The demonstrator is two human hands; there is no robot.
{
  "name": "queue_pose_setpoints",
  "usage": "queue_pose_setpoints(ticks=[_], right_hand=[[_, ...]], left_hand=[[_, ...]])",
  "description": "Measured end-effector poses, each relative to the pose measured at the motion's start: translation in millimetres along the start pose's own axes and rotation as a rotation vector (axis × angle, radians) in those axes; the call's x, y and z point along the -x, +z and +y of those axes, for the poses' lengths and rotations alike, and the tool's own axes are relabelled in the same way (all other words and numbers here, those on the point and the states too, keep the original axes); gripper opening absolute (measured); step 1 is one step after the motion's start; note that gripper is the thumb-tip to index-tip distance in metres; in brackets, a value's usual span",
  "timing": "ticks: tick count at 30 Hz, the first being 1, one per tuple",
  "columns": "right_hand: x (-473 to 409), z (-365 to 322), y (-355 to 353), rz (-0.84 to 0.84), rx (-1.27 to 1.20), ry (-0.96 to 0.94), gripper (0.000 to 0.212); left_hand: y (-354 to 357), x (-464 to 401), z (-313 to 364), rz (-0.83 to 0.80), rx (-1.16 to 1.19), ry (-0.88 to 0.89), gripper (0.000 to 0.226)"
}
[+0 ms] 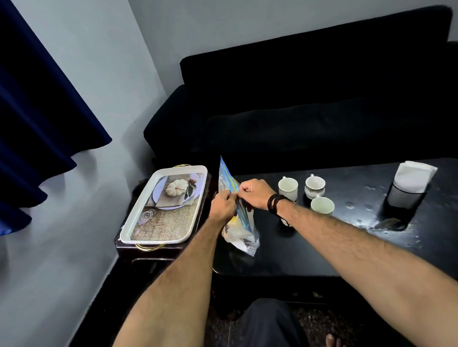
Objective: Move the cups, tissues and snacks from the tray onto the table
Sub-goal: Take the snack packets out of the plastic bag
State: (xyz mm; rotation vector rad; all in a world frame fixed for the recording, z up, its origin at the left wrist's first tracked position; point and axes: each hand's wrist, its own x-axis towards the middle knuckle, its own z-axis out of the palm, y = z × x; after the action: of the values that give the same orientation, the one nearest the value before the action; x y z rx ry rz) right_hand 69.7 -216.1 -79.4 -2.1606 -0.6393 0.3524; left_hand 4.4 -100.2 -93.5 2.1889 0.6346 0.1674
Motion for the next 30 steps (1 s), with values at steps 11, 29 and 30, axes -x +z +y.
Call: queue_pose_setpoints(ticks=[11, 29, 30], right_hand=[[7, 31, -33, 0.227, 0.289, 0.239, 0.029], [-5, 10, -32, 0.386, 0.268, 0.073, 0.022], [-8, 10, -38, 0.406, 0.255, 0.084, 0.024]], left_hand=[[-41, 14, -31, 0.307, -0.300, -0.081, 0.031], [-74, 16, -1, 0.387, -0.586, -0.122, 0.036], [-80, 15, 1, 0.411, -0.601, -0.100, 0.036]])
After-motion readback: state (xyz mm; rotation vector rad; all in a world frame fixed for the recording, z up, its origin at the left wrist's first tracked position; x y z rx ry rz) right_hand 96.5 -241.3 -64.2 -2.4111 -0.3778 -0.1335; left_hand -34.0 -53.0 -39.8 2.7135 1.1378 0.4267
